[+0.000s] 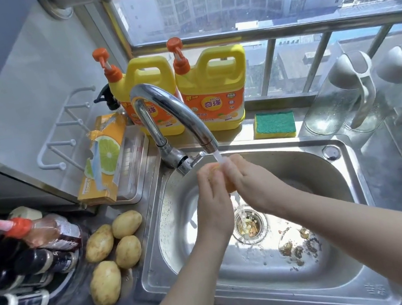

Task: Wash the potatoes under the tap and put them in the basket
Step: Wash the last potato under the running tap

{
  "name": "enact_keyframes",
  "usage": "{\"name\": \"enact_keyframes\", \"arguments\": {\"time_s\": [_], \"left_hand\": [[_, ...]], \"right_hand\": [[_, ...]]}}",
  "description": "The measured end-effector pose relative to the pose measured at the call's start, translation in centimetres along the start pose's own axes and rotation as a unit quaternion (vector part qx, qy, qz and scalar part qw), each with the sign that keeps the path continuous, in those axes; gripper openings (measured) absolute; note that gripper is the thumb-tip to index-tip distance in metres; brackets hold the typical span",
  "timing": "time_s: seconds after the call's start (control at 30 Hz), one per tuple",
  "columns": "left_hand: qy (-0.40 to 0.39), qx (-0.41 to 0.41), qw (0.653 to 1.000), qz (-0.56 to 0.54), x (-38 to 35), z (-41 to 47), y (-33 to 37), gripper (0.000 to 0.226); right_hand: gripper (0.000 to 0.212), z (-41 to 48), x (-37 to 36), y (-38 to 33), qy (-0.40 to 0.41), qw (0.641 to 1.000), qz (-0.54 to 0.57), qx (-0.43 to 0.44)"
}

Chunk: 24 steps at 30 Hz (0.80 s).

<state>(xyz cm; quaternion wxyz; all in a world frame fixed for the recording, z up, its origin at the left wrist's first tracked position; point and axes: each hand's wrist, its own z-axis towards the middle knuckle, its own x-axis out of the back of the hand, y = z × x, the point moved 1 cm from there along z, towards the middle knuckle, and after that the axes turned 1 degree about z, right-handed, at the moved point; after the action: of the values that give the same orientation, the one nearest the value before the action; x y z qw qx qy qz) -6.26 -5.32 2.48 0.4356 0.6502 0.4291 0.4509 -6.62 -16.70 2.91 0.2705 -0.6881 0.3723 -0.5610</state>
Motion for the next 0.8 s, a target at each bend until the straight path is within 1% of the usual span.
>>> {"name": "enact_keyframes", "arguments": {"time_s": [0.03, 0.1, 0.2, 0.3, 0.4, 0.47, 0.53, 0.6, 0.63, 0.7, 0.77, 0.8], "left_hand": [[0.009, 0.034, 0.999, -0.018, 0.0, 0.6, -0.2, 0.023], [-0.001, 0.122, 0.991, -0.062, 0.2, 1.6, -0.5, 0.031], [-0.048, 0.251, 0.955, -0.152, 0.6, 2.0, -0.2, 0.045], [-0.084, 0.306, 0.932, -0.174, 0.7, 1.7, 0.1, 0.054], [-0.09, 0.308, 0.926, -0.2, 0.3, 1.4, -0.2, 0.06], [-0.083, 0.279, 0.937, -0.193, 0.0, 1.2, -0.4, 0.061], [-0.073, 0.252, 0.947, -0.183, -0.3, 0.9, -0.6, 0.06], [-0.051, 0.237, 0.949, -0.2, -0.5, 0.6, -0.9, 0.06], [-0.039, 0.231, 0.946, -0.222, -0.5, 0.5, -1.0, 0.058], [-0.03, 0.22, 0.934, -0.28, -0.3, 0.5, -1.1, 0.052], [-0.041, 0.233, 0.915, -0.326, 0.2, 0.8, -1.0, 0.048], [-0.049, 0.25, 0.906, -0.338, 0.5, 1.0, -1.0, 0.05]], "right_hand": [[0.047, -0.4, -0.3, 0.0, -0.001, 0.998, -0.048, 0.029], [0.046, -1.0, -0.6, 0.2, -0.003, 0.99, -0.12, 0.076], [0.049, -1.1, 0.2, 1.1, 0.002, 0.98, -0.138, 0.143], [0.062, -1.0, 0.6, 2.0, -0.012, 0.979, -0.127, 0.158], [0.065, -0.9, 0.4, 1.8, 0.021, 0.99, -0.086, 0.108], [0.06, -0.7, 0.0, 1.4, 0.02, 0.998, -0.037, 0.056], [0.053, -0.2, -0.3, 1.0, 0.036, 0.999, 0.018, 0.01], [0.051, 0.5, -0.1, 0.6, 0.046, 0.997, 0.055, -0.015], [0.051, 0.9, -0.1, 0.5, 0.038, 0.995, 0.087, -0.03], [0.054, 1.5, 0.1, 0.5, -0.009, 0.981, 0.182, -0.063], [0.053, 1.3, 0.5, 0.7, -0.068, 0.964, 0.253, -0.047], [0.047, 1.0, 0.6, 0.9, -0.091, 0.958, 0.269, -0.026]]}}
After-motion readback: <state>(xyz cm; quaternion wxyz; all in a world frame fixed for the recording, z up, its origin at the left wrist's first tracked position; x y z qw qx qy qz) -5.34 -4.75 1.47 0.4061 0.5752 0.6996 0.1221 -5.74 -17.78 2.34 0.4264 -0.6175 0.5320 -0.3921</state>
